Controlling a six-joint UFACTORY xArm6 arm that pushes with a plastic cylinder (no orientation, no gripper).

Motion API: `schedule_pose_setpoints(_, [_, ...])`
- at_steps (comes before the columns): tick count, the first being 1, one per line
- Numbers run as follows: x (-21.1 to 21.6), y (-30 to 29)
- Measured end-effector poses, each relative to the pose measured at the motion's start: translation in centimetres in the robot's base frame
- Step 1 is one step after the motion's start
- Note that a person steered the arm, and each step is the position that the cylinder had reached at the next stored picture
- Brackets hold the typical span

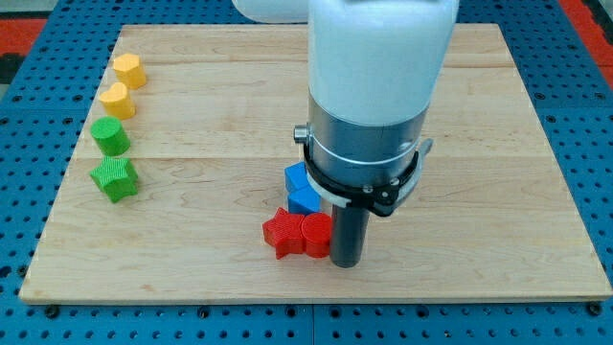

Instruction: Move the triangle left to red star

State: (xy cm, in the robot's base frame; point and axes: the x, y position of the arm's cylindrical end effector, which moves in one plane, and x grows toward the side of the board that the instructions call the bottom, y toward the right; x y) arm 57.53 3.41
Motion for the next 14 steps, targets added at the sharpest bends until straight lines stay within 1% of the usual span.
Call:
schedule_pose_setpoints(1, [-0.4, 0.0])
schedule_pose_setpoints(2, [-1.3, 2.8])
schedule_pose_setpoints(3, [-4.1, 1.9])
schedule_pose_setpoints(4, [-6.5, -2.8])
schedule_pose_setpoints(6, [-8.7, -10.9])
schedule_pose_setpoints(7, [-9.1, -13.2])
schedule_pose_setpoints(10, [-7.2, -16.7])
schedule_pose_setpoints(11, [-6.6, -18.9])
schedule_pose_setpoints(12, [-5.2, -17.7])
schedule_pose_setpoints(13, [-4.5, -14.0])
schedule_pose_setpoints(14, [-5.2, -15.6])
